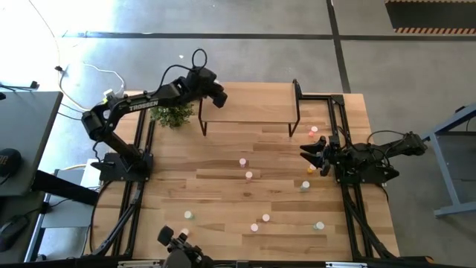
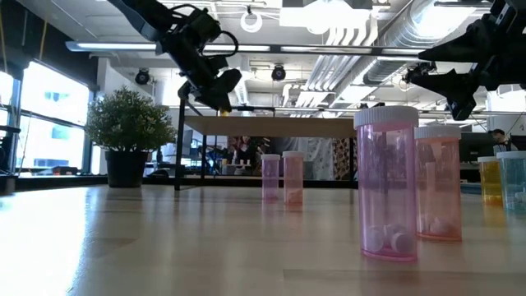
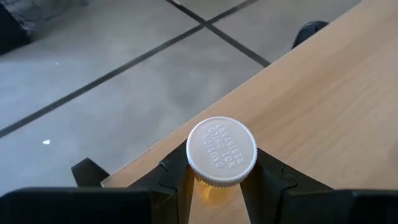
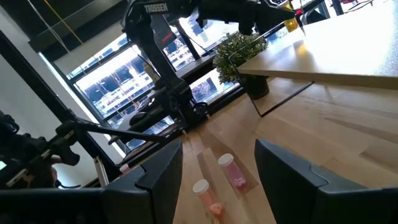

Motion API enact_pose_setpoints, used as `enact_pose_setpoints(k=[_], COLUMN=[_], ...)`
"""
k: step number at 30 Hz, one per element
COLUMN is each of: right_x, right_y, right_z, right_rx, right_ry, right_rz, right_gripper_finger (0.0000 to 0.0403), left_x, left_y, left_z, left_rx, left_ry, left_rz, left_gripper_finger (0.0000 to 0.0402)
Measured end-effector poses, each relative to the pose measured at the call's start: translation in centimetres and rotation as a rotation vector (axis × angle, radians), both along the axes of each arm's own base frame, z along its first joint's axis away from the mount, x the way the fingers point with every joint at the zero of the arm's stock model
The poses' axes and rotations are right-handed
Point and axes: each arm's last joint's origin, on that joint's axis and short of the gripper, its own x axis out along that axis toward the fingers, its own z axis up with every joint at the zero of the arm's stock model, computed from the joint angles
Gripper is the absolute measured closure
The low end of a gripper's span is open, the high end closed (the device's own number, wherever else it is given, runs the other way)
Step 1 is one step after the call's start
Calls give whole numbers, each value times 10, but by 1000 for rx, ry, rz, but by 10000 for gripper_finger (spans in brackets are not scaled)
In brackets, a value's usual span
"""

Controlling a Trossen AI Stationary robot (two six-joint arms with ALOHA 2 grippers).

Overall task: Pick and place medicine bottles onto shelf by color
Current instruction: Put the top left orange pill bottle on the shelf

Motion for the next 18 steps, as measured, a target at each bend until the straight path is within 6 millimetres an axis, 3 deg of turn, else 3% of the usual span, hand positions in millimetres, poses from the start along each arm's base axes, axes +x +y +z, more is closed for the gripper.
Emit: enact_pose_setpoints(k=[18], right_x=[0], right_y=[0], right_z=[0], right_rx=[0], right_ry=[0], right_rz=[0], right_gripper_finger=[210], left_x=[1], left_y=[-5], left_z=[-3], left_rx=[-23], left_ry=[-30], left_rz=[119], left_gripper_finger=[302])
